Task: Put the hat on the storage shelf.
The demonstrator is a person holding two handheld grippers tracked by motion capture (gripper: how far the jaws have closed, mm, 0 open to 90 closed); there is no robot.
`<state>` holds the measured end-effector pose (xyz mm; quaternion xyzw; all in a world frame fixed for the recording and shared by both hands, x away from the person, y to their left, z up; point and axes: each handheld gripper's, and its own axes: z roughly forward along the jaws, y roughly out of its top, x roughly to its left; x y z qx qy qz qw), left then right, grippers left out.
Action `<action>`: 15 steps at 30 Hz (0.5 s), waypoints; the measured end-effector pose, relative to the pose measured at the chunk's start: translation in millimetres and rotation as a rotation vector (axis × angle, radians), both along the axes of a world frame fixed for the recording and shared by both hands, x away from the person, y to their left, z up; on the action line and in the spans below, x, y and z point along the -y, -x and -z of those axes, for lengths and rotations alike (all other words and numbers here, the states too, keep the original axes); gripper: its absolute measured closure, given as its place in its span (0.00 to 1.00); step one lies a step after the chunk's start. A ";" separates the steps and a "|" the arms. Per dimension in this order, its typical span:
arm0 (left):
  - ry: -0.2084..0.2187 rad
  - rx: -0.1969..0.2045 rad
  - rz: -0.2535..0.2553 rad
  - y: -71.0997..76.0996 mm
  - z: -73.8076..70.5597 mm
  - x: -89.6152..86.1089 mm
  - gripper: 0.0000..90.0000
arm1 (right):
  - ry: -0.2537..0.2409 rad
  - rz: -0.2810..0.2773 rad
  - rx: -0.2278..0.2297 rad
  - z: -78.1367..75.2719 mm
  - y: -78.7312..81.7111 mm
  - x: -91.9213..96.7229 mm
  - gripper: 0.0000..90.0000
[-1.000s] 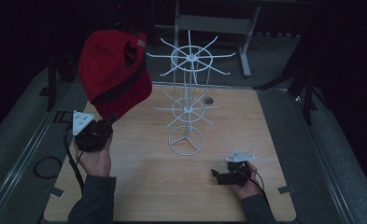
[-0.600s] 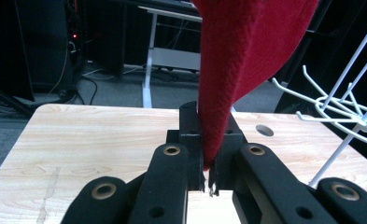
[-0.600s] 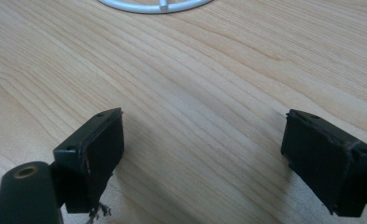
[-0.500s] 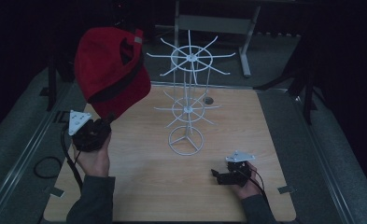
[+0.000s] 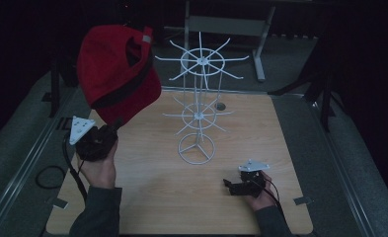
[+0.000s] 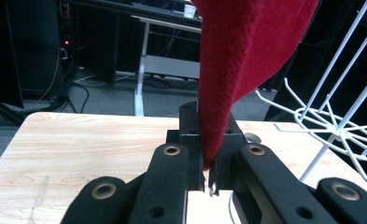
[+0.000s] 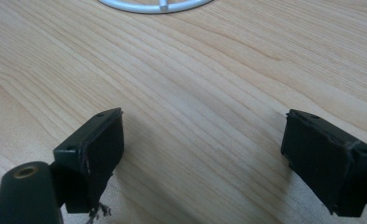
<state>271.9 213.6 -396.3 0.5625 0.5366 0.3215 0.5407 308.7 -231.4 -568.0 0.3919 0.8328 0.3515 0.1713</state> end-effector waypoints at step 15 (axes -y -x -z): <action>0.006 0.018 0.017 5.3 -3.5 4.1 0.96 | 0.000 0.000 0.000 0.0 0.0 0.0 0.15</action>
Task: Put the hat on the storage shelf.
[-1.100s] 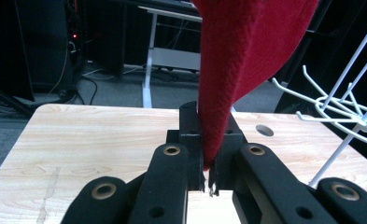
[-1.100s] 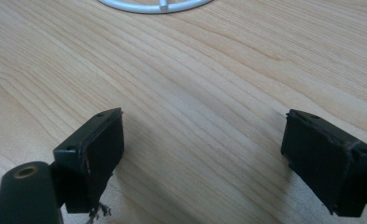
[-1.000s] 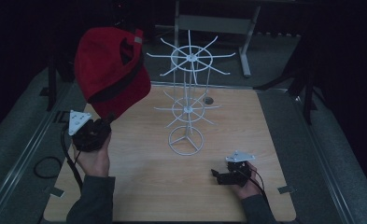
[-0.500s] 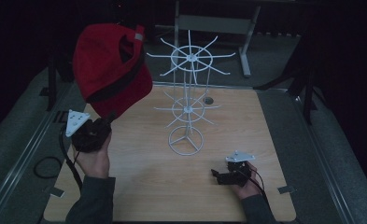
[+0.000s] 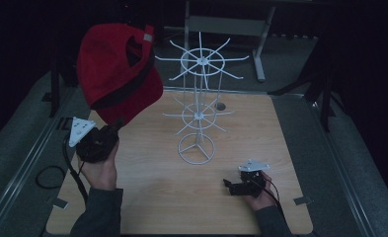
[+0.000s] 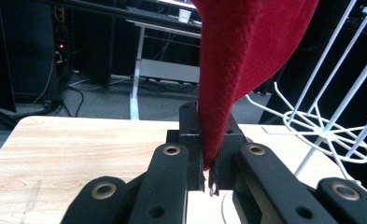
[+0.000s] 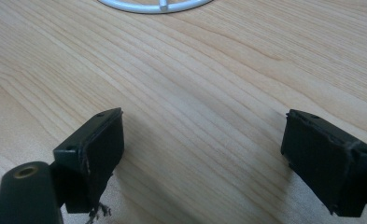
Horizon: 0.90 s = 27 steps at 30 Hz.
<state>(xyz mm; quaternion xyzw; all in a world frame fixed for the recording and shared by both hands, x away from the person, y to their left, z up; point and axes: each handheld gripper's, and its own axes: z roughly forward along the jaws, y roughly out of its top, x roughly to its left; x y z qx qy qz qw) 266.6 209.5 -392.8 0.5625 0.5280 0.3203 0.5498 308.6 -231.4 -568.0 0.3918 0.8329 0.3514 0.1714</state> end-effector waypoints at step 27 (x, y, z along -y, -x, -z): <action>-0.004 0.005 0.024 1.0 -2.9 6.6 0.96 | -0.001 0.001 0.000 0.1 0.0 -0.1 0.15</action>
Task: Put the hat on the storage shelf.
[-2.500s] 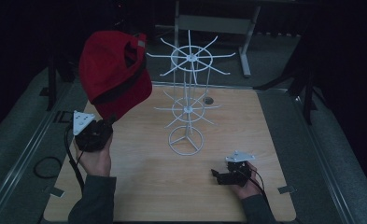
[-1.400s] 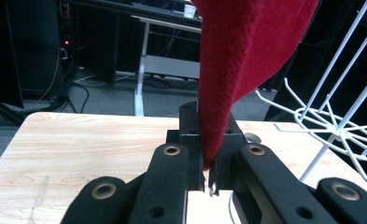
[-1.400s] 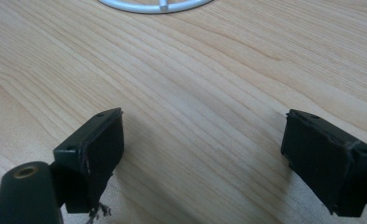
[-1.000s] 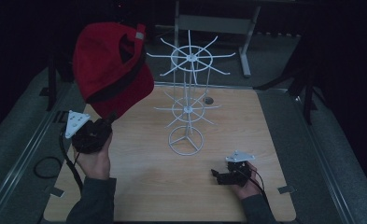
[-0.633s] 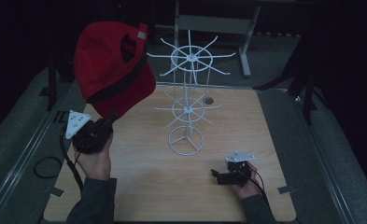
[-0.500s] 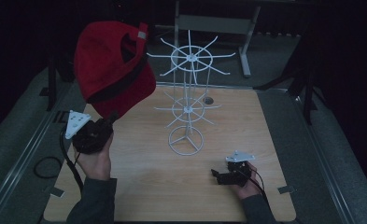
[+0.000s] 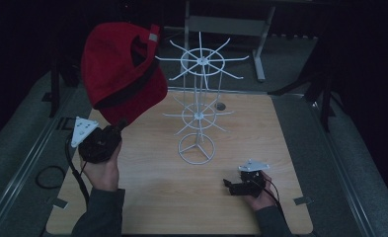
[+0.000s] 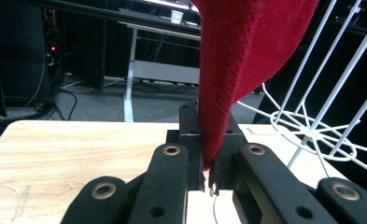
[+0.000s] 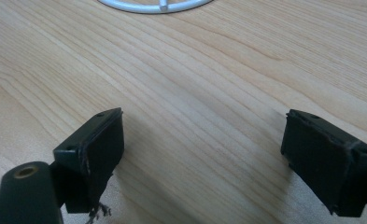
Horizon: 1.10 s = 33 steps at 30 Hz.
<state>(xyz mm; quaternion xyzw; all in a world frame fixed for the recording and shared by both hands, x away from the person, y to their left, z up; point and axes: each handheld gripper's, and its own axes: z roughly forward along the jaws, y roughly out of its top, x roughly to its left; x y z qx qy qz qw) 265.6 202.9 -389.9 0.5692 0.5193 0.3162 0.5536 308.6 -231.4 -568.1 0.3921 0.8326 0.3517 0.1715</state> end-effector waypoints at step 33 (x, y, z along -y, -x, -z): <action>-0.029 -0.015 0.025 -4.7 5.0 14.1 0.96 | 0.000 -0.001 0.000 0.0 0.0 0.1 0.15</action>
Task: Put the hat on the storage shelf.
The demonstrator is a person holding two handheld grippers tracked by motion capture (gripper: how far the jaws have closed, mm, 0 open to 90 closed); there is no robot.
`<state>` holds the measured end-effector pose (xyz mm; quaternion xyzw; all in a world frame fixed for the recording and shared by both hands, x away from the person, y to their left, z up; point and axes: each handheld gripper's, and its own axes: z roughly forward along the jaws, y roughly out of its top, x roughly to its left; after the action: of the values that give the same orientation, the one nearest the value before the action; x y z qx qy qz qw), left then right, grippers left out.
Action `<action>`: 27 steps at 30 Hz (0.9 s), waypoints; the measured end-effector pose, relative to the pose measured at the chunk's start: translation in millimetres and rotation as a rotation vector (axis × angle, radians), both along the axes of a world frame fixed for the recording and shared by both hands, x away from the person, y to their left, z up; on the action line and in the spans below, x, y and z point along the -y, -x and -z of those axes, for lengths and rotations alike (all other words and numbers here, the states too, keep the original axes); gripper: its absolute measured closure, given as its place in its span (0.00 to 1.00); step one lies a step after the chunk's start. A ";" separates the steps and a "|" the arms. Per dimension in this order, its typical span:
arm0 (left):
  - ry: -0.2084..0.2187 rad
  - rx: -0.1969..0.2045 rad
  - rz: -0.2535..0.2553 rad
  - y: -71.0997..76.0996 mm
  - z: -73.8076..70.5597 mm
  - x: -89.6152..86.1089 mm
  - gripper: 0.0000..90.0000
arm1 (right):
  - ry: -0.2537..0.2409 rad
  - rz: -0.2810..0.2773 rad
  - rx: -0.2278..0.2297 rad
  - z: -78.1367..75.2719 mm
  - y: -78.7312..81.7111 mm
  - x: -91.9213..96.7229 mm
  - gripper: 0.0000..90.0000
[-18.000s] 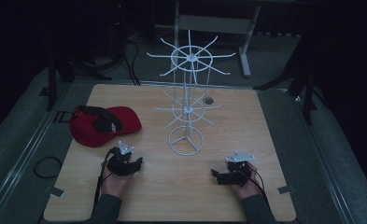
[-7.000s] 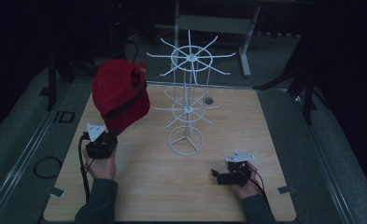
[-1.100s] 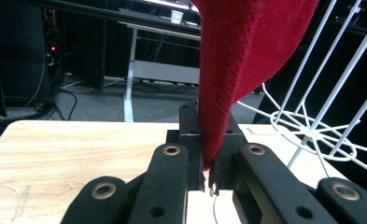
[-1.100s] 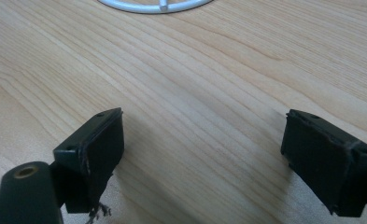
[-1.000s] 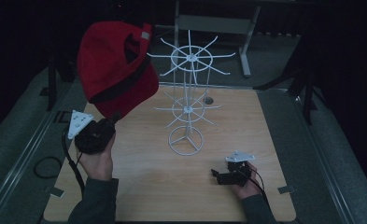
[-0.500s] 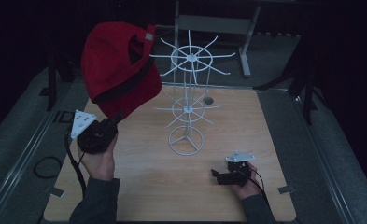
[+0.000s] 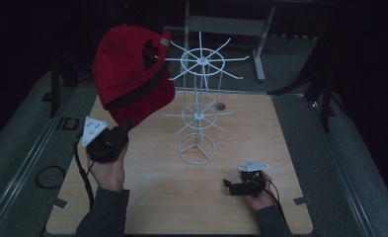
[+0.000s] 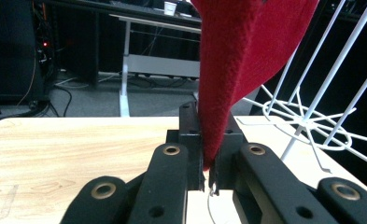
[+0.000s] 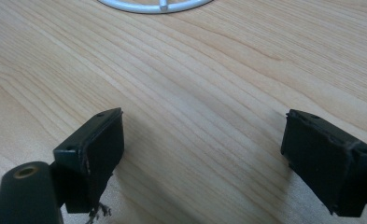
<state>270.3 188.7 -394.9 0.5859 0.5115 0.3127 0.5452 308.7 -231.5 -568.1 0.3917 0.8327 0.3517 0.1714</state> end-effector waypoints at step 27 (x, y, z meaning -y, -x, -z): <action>-0.013 -0.047 -0.012 -4.5 19.6 6.6 0.96 | 0.002 0.000 -0.001 -0.1 0.2 0.1 0.15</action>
<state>274.8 182.2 -414.5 0.5938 0.5256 0.3054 0.5272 308.5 -231.6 -568.0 0.3919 0.8330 0.3509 0.1714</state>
